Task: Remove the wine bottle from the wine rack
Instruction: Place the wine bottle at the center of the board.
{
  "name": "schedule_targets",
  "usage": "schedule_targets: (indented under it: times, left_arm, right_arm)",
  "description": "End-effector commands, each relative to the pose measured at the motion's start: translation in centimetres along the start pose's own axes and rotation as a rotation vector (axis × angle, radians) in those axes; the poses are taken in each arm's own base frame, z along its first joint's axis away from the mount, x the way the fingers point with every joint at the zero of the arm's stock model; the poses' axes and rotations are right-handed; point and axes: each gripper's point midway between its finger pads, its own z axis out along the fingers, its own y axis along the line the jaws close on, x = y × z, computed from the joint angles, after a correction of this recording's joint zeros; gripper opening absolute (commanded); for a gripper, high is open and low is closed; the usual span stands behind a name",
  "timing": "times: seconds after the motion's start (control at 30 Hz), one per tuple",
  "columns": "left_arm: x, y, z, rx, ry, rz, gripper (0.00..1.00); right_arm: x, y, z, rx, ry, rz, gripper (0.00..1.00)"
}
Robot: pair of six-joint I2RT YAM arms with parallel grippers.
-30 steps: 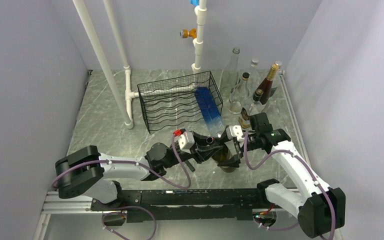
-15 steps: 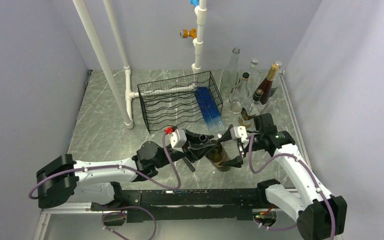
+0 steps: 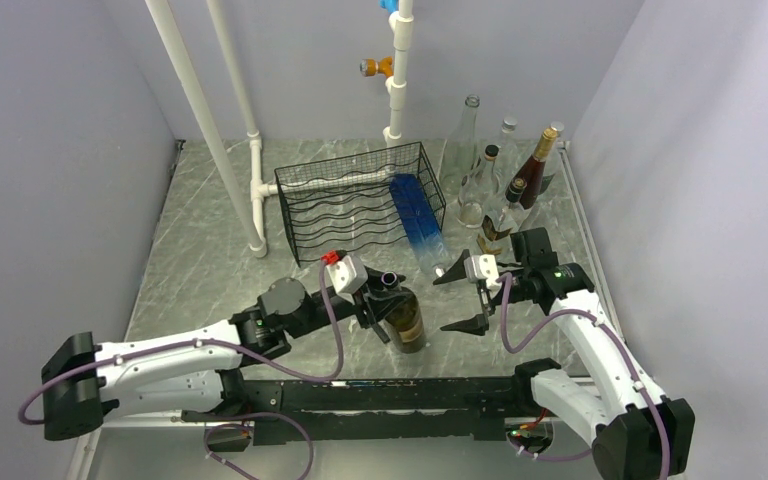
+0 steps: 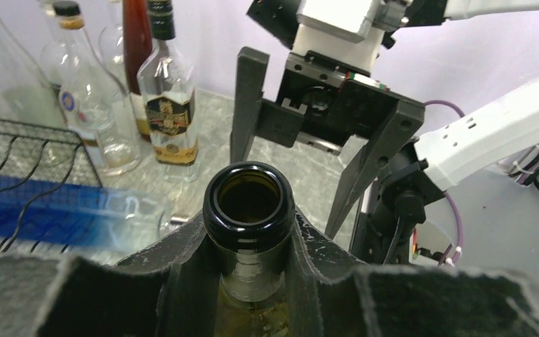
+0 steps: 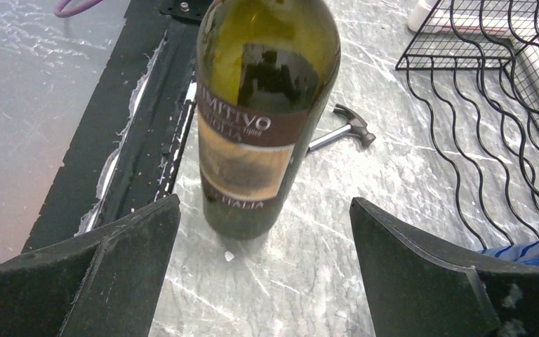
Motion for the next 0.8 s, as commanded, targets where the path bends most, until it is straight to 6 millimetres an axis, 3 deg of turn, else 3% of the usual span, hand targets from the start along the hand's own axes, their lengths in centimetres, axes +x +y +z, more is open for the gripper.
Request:
schedule_targets:
  times: [0.0,0.2,0.5,0.77]
  left_arm:
    - [-7.9,0.9,-1.2,-0.055,-0.132,0.033,0.00]
    - [-8.6,4.8,-4.3,-0.203,-0.059,0.057,0.00]
    - [-10.9,10.5,-11.1,-0.494,-0.030,0.235,0.00]
    - [-10.4,14.8,-15.5,-0.756,0.041,0.357,0.00]
  right_arm:
    - [-1.9,-0.5,-0.3,0.008,-0.039,-0.075,0.94]
    - [-1.9,-0.6,-0.4,0.015,-0.033,-0.077,0.94]
    - [-1.8,-0.8,-0.4,0.021,-0.030,-0.072,0.94]
    - [-1.7,-0.9,-0.4,0.024,-0.028,-0.069,0.94]
